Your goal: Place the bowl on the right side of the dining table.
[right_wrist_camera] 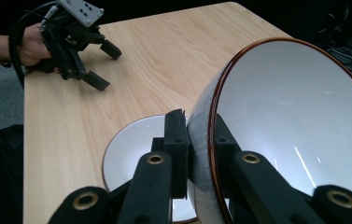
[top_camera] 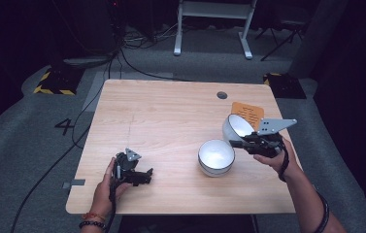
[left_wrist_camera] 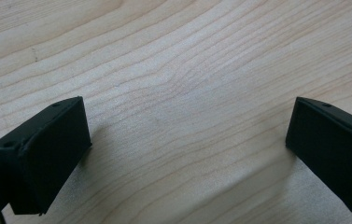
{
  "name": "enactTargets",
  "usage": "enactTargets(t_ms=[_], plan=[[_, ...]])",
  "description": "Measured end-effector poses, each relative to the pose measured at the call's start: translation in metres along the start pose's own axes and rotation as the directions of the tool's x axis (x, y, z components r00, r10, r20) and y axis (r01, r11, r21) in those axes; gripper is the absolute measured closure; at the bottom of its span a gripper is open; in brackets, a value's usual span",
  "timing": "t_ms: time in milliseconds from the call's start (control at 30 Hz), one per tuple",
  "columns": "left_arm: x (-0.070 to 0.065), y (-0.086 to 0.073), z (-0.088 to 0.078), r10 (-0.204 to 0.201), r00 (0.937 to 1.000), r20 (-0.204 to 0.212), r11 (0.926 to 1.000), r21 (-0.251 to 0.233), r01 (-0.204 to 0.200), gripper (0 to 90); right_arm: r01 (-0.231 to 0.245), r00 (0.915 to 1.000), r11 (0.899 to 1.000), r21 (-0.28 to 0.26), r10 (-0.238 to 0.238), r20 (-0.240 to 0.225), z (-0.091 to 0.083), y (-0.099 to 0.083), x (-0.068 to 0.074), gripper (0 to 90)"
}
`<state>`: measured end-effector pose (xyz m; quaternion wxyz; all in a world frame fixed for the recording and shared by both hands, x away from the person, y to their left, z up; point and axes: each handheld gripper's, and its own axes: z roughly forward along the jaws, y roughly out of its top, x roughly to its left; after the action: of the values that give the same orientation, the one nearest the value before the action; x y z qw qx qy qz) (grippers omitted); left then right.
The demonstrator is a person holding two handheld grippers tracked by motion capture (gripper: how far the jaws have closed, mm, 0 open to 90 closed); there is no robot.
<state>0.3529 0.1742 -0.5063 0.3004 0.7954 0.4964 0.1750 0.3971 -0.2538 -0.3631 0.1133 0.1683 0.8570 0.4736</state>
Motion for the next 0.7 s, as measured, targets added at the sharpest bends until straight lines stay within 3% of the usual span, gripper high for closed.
enactTargets(t_ms=[700], plan=[[0.000,0.000,0.000,-0.001,1.0000,-0.001,1.0000,-0.001,0.001,0.0,-0.043,0.9938,0.999,0.003,0.043,0.103,-0.005,-0.009,-0.030,82.2]])
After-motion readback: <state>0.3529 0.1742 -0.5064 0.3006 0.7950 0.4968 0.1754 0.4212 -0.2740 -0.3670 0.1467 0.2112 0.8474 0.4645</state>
